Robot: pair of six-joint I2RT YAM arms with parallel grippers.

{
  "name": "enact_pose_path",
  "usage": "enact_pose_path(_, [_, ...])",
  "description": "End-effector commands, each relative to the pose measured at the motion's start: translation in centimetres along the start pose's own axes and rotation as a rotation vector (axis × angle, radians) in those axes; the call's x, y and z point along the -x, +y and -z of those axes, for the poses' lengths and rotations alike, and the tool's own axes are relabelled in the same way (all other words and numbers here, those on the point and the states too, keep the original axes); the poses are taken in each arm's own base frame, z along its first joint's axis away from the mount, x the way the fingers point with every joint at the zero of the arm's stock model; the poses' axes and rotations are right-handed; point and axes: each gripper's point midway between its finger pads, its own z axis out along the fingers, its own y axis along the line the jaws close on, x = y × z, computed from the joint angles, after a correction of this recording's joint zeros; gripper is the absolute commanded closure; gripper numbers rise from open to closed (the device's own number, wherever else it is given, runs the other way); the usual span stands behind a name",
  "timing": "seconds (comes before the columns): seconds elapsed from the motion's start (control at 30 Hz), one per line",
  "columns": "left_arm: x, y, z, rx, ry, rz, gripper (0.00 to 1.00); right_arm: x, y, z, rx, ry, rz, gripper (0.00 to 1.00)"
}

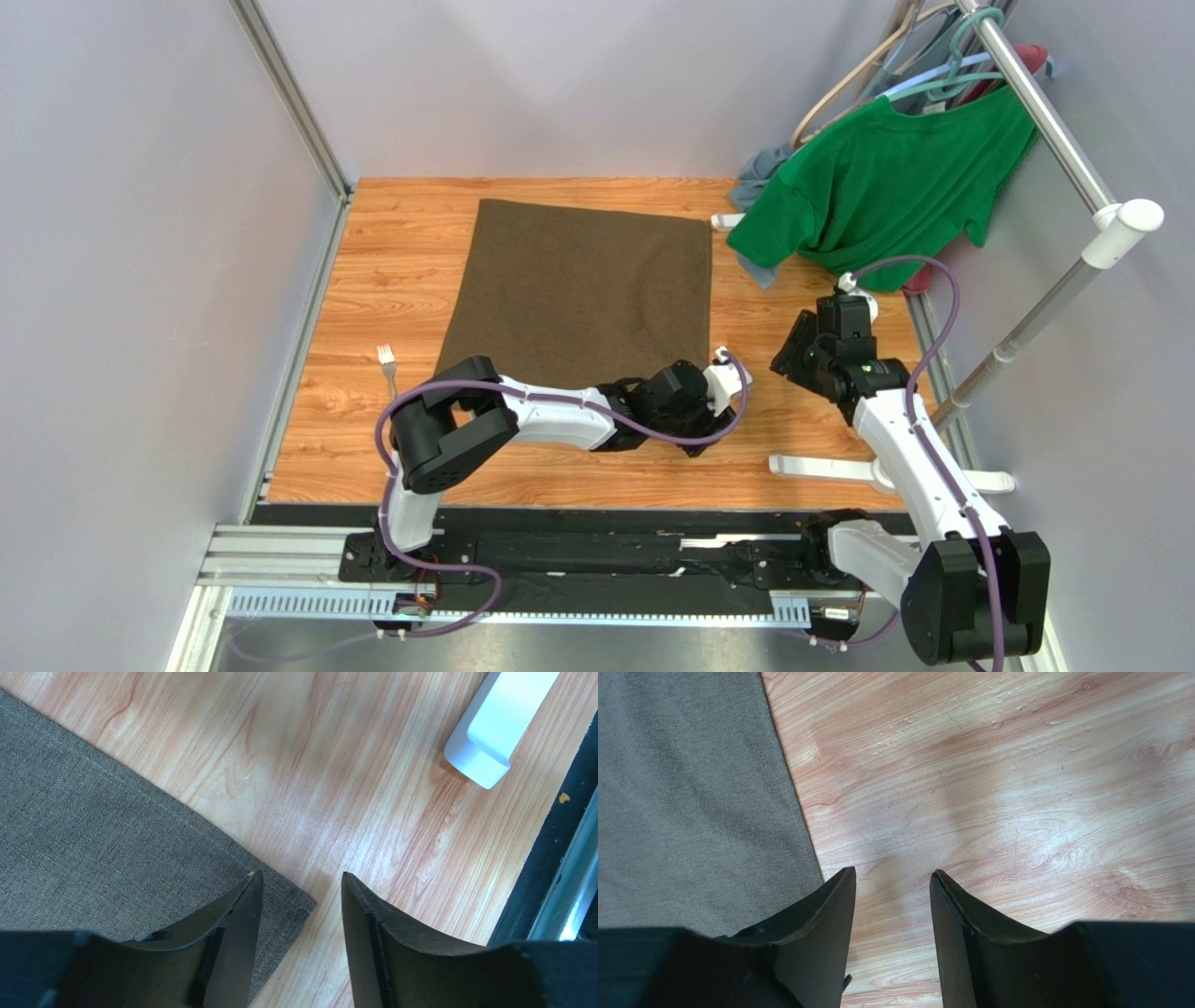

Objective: Fold the napkin, place the utensils inside, and roll it up
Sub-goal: Fold the napkin

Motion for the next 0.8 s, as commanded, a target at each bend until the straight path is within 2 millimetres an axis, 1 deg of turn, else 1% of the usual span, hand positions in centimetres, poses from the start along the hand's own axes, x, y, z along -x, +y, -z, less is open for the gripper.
enact_pose_path(0.0, [0.0,0.1,0.0,0.023,0.011,0.034,0.47,0.6,0.1,0.3,0.023,-0.023,0.013,0.53])
enact_pose_path(0.03, [0.0,0.6,0.1,0.054,0.004,0.04,0.47,0.6,0.2,0.3,0.024,-0.022,0.01,0.52])
enact_pose_path(0.13, [-0.3,0.7,0.7,0.057,-0.012,0.04,0.47,0.6,0.1,0.3,0.023,-0.021,0.01,0.52])
enact_pose_path(0.27, [-1.3,0.6,0.4,0.047,0.016,0.049,0.47,0.5,0.1,0.1,0.023,-0.012,0.008,0.52])
enact_pose_path(0.37, [-1.6,0.5,0.1,0.041,0.021,0.052,0.47,0.5,0.2,0.2,0.025,-0.015,0.011,0.52])
enact_pose_path(0.43, [-1.7,0.4,0.1,0.041,0.024,0.05,0.47,0.6,0.1,0.2,0.023,-0.016,0.011,0.52])
enact_pose_path(0.5, [-1.4,0.5,0.3,0.041,0.015,0.049,0.47,0.6,0.1,0.1,0.021,-0.015,0.013,0.52])
enact_pose_path(0.57, [-1.7,0.3,0.3,0.036,0.022,0.048,0.47,0.5,0.1,0.1,0.021,-0.012,0.013,0.52])
enact_pose_path(0.63, [-1.9,0.4,0.3,0.041,0.035,0.059,0.48,0.5,0.1,0.1,0.02,-0.01,0.01,0.52])
enact_pose_path(0.7, [-2.6,0.5,0.3,0.054,0.061,0.07,0.49,0.6,0.1,0.1,0.02,-0.014,0.01,0.52])
enact_pose_path(0.77, [-3.1,0.7,0.5,0.071,0.085,0.093,0.54,0.8,0.1,0.2,0.021,-0.02,0.008,0.52])
